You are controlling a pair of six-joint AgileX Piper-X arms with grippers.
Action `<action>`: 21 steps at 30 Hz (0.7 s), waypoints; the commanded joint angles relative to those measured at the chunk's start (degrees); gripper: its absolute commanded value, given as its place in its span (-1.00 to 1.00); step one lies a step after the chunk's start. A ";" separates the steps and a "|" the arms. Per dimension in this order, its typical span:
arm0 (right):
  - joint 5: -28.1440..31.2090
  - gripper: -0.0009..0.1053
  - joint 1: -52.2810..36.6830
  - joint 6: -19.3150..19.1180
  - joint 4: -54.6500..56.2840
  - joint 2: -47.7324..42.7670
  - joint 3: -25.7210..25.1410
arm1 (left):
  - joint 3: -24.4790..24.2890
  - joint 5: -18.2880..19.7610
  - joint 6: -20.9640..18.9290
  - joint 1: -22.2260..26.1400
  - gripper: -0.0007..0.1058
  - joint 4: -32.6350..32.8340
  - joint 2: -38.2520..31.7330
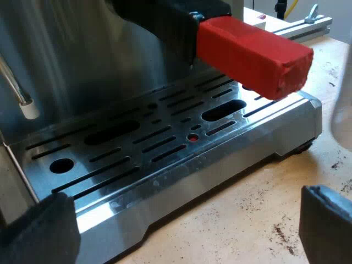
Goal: Place mug into machine
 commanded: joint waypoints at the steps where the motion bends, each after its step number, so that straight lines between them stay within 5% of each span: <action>1: 1.02 -0.98 -0.01 1.06 -16.11 8.74 -0.92 | 0.02 0.67 -0.76 -0.23 0.55 -0.72 -0.12; 21: -1.20 -0.98 -0.01 1.06 -36.51 40.62 -13.17 | 0.02 1.13 -0.76 -0.23 0.55 -0.72 -0.12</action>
